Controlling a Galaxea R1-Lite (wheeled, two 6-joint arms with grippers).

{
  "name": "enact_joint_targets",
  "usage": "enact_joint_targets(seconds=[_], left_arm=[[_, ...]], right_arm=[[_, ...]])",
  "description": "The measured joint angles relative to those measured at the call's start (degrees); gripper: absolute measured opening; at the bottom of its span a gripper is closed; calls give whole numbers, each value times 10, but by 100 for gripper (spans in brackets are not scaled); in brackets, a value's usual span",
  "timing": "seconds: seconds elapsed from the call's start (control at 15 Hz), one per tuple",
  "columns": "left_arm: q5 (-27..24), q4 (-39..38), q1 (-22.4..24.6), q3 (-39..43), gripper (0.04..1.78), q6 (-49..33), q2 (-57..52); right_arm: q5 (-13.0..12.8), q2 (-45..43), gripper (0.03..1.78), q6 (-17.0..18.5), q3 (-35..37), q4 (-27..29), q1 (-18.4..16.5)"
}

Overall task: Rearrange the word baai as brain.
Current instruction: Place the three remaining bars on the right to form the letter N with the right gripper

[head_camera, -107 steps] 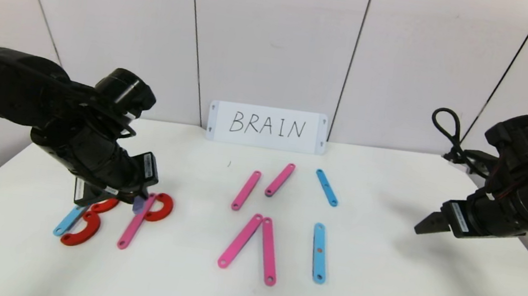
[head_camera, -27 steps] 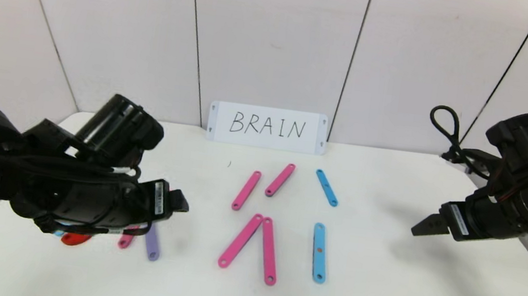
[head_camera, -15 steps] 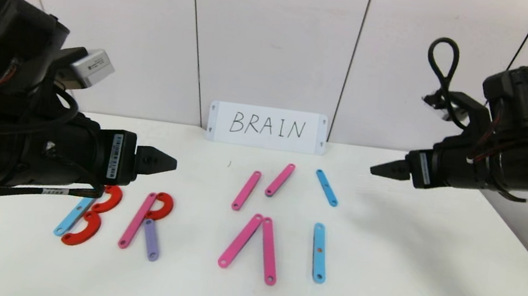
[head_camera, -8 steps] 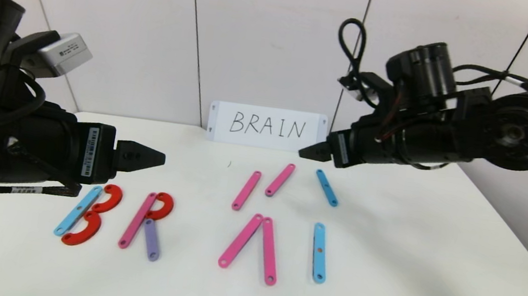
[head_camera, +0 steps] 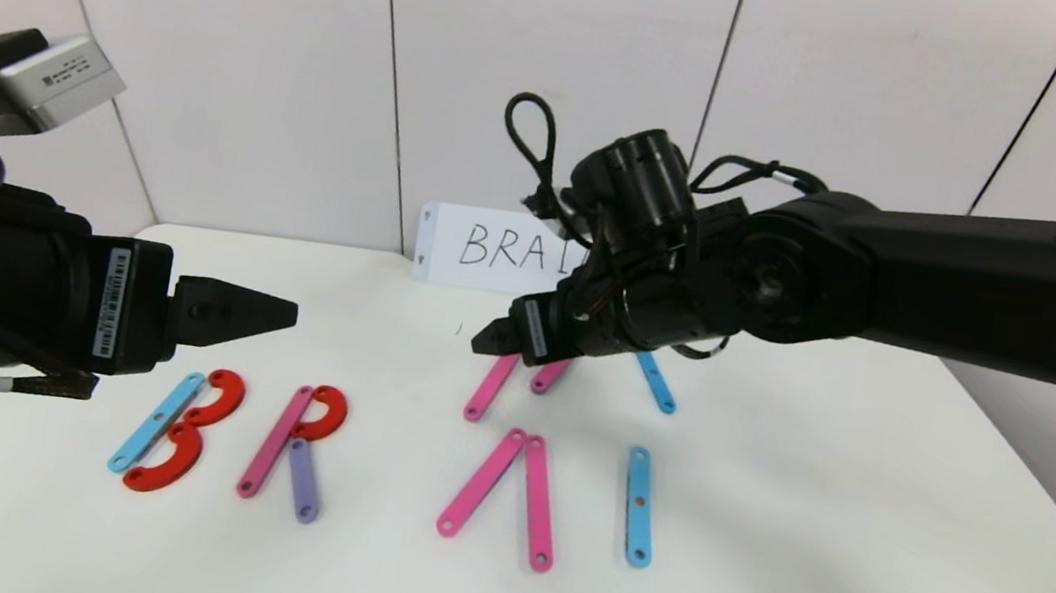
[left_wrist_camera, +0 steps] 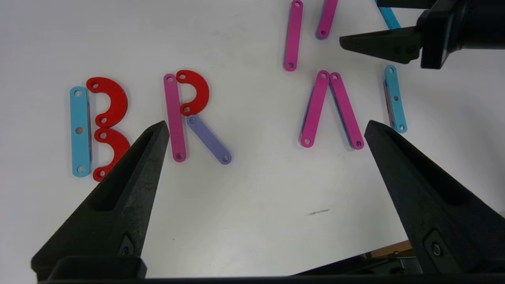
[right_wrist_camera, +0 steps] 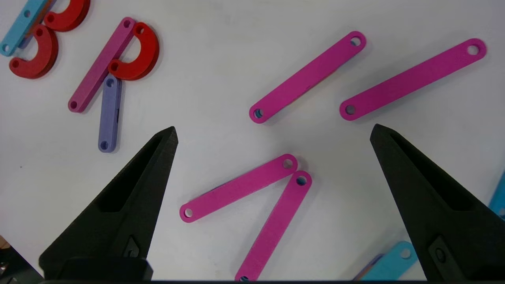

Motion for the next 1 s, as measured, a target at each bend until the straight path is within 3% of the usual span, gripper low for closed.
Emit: enact_joint_targets(seconds=[0.53,0.8,1.0], left_arm=[[-5,4,0,0,173,10,-17],[-5,4,0,2,173,11,-21],[-5,4,-1,2,173,11,-22]], right_arm=[[-46,111,171,11,-80,-1,45],[-65,143,171,11,-89,-11,48],[-66,152,171,15,-89,-10,44]])
